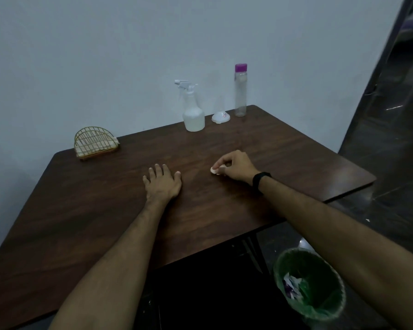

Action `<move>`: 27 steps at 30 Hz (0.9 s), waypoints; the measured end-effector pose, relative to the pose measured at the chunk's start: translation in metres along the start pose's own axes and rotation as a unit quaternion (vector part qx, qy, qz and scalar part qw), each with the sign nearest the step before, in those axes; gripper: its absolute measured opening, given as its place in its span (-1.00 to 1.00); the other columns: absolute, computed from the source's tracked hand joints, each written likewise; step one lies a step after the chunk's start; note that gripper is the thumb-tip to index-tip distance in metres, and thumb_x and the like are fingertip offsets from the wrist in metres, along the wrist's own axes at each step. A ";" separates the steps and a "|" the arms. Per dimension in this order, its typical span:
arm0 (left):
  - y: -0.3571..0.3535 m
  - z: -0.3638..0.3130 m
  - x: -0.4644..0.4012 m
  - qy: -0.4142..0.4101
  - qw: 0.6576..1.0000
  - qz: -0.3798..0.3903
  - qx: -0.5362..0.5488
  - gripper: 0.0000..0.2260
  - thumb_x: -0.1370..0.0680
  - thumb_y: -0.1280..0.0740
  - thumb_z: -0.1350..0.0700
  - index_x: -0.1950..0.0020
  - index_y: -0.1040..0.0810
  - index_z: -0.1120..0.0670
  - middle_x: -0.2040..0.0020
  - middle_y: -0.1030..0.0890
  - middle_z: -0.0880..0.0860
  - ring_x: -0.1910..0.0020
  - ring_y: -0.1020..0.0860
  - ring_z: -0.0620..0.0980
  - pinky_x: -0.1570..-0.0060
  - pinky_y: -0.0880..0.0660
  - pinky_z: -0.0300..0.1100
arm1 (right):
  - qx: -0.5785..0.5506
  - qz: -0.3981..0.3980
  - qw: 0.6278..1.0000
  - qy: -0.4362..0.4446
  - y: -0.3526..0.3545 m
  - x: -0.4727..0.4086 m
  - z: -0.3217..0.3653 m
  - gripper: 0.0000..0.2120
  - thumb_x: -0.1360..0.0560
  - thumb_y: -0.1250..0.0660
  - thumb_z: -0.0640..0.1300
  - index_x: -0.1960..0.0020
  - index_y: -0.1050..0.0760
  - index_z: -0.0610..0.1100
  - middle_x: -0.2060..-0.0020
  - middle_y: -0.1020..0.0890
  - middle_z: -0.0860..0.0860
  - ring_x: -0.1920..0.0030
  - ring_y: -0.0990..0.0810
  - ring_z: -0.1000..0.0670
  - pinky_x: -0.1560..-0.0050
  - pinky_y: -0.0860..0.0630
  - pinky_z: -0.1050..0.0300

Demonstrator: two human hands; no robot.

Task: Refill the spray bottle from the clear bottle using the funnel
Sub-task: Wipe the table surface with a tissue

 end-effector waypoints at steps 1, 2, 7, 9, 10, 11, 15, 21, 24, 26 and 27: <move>-0.002 -0.012 0.006 -0.011 1.000 0.002 0.003 -0.37 -0.68 0.06 -0.20 -0.65 -0.01 0.14 -0.65 0.04 0.17 -0.63 0.08 0.19 -0.56 0.13 0.19 | -0.068 0.030 0.997 -0.024 0.006 0.006 -0.005 -0.88 -0.43 -0.53 -0.24 0.05 -0.73 -0.09 0.08 -0.72 0.07 0.04 -0.66 0.16 0.02 -0.53 0.37; -0.004 -0.025 0.012 -0.025 1.000 0.004 0.006 -0.37 -0.68 0.05 -0.20 -0.65 -0.03 0.13 -0.65 0.03 0.17 -0.63 0.07 0.19 -0.56 0.12 0.20 | -0.144 0.053 0.987 -0.050 0.013 0.012 -0.010 -0.87 -0.43 -0.52 -0.28 0.04 -0.72 -0.12 0.05 -0.73 0.00 0.00 -0.68 0.08 -0.03 -0.57 0.28; -0.024 -0.110 0.048 -0.089 0.995 0.017 0.036 -0.36 -0.64 -0.03 -0.26 -0.63 -0.13 0.07 -0.65 -0.04 0.15 -0.62 0.02 0.22 -0.54 0.10 0.21 | -0.405 0.035 0.909 -0.093 0.067 0.063 -0.042 -0.82 -0.49 -0.36 -0.42 0.00 -0.61 -0.20 0.07 -0.70 -0.09 0.07 -0.68 0.01 0.05 -0.64 0.16; -0.037 -0.154 0.067 -0.145 0.989 -0.001 0.038 -0.40 -0.63 -0.08 -0.25 -0.55 -0.28 0.08 -0.61 -0.19 0.17 -0.59 -0.13 0.21 -0.51 -0.03 0.23 | -0.448 0.018 0.890 -0.078 0.095 0.090 -0.061 -0.82 -0.50 -0.28 -0.43 0.03 -0.56 -0.20 0.16 -0.65 -0.09 0.19 -0.65 0.03 0.16 -0.63 0.20; -0.043 -0.178 0.079 -0.188 0.981 -0.022 0.041 -0.46 -0.62 -0.11 -0.24 -0.44 -0.40 0.09 -0.53 -0.33 0.18 -0.52 -0.27 0.20 -0.47 -0.16 0.21 | -0.464 0.006 0.883 -0.068 0.109 0.103 -0.071 -0.82 -0.50 -0.25 -0.43 0.05 -0.54 -0.20 0.18 -0.62 -0.10 0.23 -0.62 0.03 0.20 -0.62 0.21; -0.049 -0.201 0.093 -0.235 0.969 -0.047 0.051 -0.54 -0.60 -0.16 -0.22 -0.29 -0.49 0.09 -0.39 -0.47 0.16 -0.39 -0.42 0.18 -0.38 -0.32 0.16 | -0.478 -0.009 0.876 -0.058 0.123 0.118 -0.080 -0.82 -0.48 -0.22 -0.42 0.08 -0.52 -0.20 0.21 -0.60 -0.10 0.26 -0.60 0.04 0.25 -0.61 0.22; -0.070 -0.285 0.161 -0.381 0.908 -0.146 0.092 -0.77 -0.55 -0.30 -0.03 -0.01 -0.57 0.13 0.01 -0.57 0.11 0.02 -0.51 0.08 0.05 -0.50 -0.01 | -0.509 -0.070 0.857 -0.038 0.176 0.174 -0.116 -0.84 -0.39 -0.19 -0.39 0.15 -0.47 -0.18 0.32 -0.58 -0.05 0.36 -0.57 0.06 0.39 -0.56 0.26; -0.145 -0.345 0.227 -0.549 0.804 -0.221 0.058 -0.87 -0.45 -0.36 0.10 0.17 -0.52 0.15 0.20 -0.52 0.13 0.21 -0.46 0.11 0.25 -0.35 -0.03 | -0.563 -0.169 0.805 -0.083 0.213 0.257 -0.209 -0.85 -0.31 -0.17 -0.34 0.15 -0.41 -0.19 0.34 -0.53 -0.06 0.38 -0.52 0.03 0.40 -0.52 0.19; -0.191 -0.350 0.224 -0.527 0.845 -0.087 0.033 -0.83 -0.48 -0.36 0.04 0.09 -0.56 0.14 0.11 -0.55 0.12 0.11 -0.52 0.14 0.18 -0.49 0.02 | -0.514 -0.187 0.823 -0.152 0.206 0.281 -0.258 -0.83 -0.40 -0.19 -0.39 0.15 -0.46 -0.16 0.32 -0.55 -0.05 0.38 -0.53 0.05 0.39 -0.54 0.21; -0.219 -0.348 0.215 -0.473 0.880 0.024 0.022 -0.75 -0.51 -0.34 -0.02 -0.03 -0.57 0.14 -0.01 -0.56 0.14 -0.03 -0.53 0.17 0.01 -0.52 0.03 | -0.441 -0.172 0.853 -0.220 0.191 0.290 -0.290 -0.78 -0.50 -0.21 -0.42 0.14 -0.50 -0.15 0.31 -0.59 -0.05 0.36 -0.59 0.06 0.34 -0.59 0.20; -0.233 -0.346 0.211 -0.444 0.893 0.068 0.024 -0.71 -0.52 -0.33 -0.04 -0.08 -0.58 0.15 -0.06 -0.56 0.16 -0.10 -0.53 0.18 -0.07 -0.51 0.03 | -0.399 -0.167 0.863 -0.259 0.181 0.291 -0.309 -0.78 -0.52 -0.23 -0.42 0.14 -0.53 -0.15 0.32 -0.61 -0.04 0.36 -0.60 0.07 0.33 -0.61 0.19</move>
Point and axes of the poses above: each hand's wrist, its own x-axis away from the middle knuckle, its own y-axis out of the back of the hand, z = x × y, the point moved 2 cm from there along -x, towards the middle knuckle
